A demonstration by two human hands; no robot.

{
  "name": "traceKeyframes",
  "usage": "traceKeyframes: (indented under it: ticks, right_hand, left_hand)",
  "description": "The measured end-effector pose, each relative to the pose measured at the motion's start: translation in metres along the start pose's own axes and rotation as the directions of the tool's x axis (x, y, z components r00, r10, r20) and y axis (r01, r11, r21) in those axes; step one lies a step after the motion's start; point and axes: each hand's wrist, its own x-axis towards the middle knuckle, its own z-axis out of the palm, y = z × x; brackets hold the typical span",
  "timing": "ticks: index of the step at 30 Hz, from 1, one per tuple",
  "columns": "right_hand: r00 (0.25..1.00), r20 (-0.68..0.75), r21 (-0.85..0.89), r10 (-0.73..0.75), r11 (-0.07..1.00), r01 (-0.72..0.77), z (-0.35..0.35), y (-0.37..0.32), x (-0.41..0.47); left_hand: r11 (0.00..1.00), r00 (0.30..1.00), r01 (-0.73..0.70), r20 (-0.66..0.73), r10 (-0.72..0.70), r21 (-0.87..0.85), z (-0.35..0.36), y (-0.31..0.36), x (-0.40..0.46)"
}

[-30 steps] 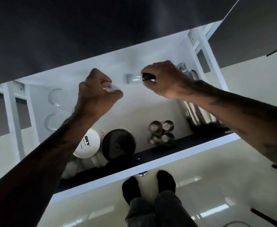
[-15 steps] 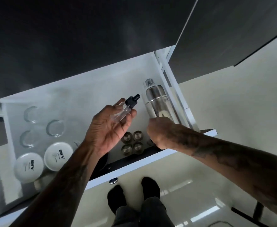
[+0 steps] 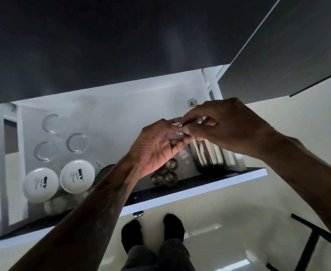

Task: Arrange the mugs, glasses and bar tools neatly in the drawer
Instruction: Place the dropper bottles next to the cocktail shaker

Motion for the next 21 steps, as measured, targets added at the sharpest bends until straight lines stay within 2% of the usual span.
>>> traceKeyframes:
  ticks: [3, 5, 7, 8, 9, 12, 14, 17, 19, 21]
  right_hand:
    - [0.996, -0.071, 0.042, 0.06, 0.998, -0.057, 0.006, 0.018, -0.001]
    - [0.986, -0.111, 0.071, 0.124, 0.991, -0.116, 0.009, 0.034, -0.006]
    - [0.969, -0.122, 0.131, 0.213, 0.972, -0.197, 0.016, 0.05, -0.012]
    - [0.962, -0.091, 0.191, 0.259, 0.952, -0.238, 0.022, 0.057, -0.015]
    - [0.954, -0.042, 0.265, 0.298, 0.924, -0.277, 0.029, 0.063, -0.018]
    - [0.924, 0.056, 0.439, 0.379, 0.821, -0.364, 0.051, 0.077, -0.019]
    - [0.9, 0.087, 0.527, 0.427, 0.747, -0.406, 0.059, 0.079, -0.016]
    - [0.882, 0.055, 0.616, 0.468, 0.679, -0.399, 0.062, 0.08, -0.013]
    - [0.895, 0.02, 0.614, 0.445, 0.701, -0.363, 0.06, 0.078, -0.015]
    - [0.927, -0.008, 0.574, 0.376, 0.76, -0.303, 0.057, 0.078, -0.018]
  left_hand:
    - [0.99, 0.999, 0.045, -0.015, -0.044, 0.133, -0.006, 0.007, 0.004]
    - [0.946, 0.986, 0.075, -0.167, -0.022, 0.314, -0.014, 0.012, 0.014]
    - [0.796, 0.928, 0.094, -0.342, 0.148, 0.598, -0.022, 0.014, 0.028]
    - [0.723, 0.903, 0.118, -0.376, 0.207, 0.681, -0.024, 0.012, 0.035]
    - [0.676, 0.901, 0.157, -0.385, 0.202, 0.72, -0.027, 0.009, 0.042]
    - [0.646, 0.914, 0.275, -0.401, 0.053, 0.712, -0.026, -0.008, 0.057]
    - [0.648, 0.914, 0.28, -0.403, 0.045, 0.708, -0.02, -0.012, 0.058]
    - [0.563, 0.928, 0.321, -0.371, -0.027, 0.762, -0.019, -0.008, 0.049]
    - [0.634, 0.934, 0.33, -0.339, -0.112, 0.7, -0.016, -0.006, 0.038]
    - [0.731, 0.96, 0.24, -0.27, -0.079, 0.639, -0.014, -0.007, 0.027]
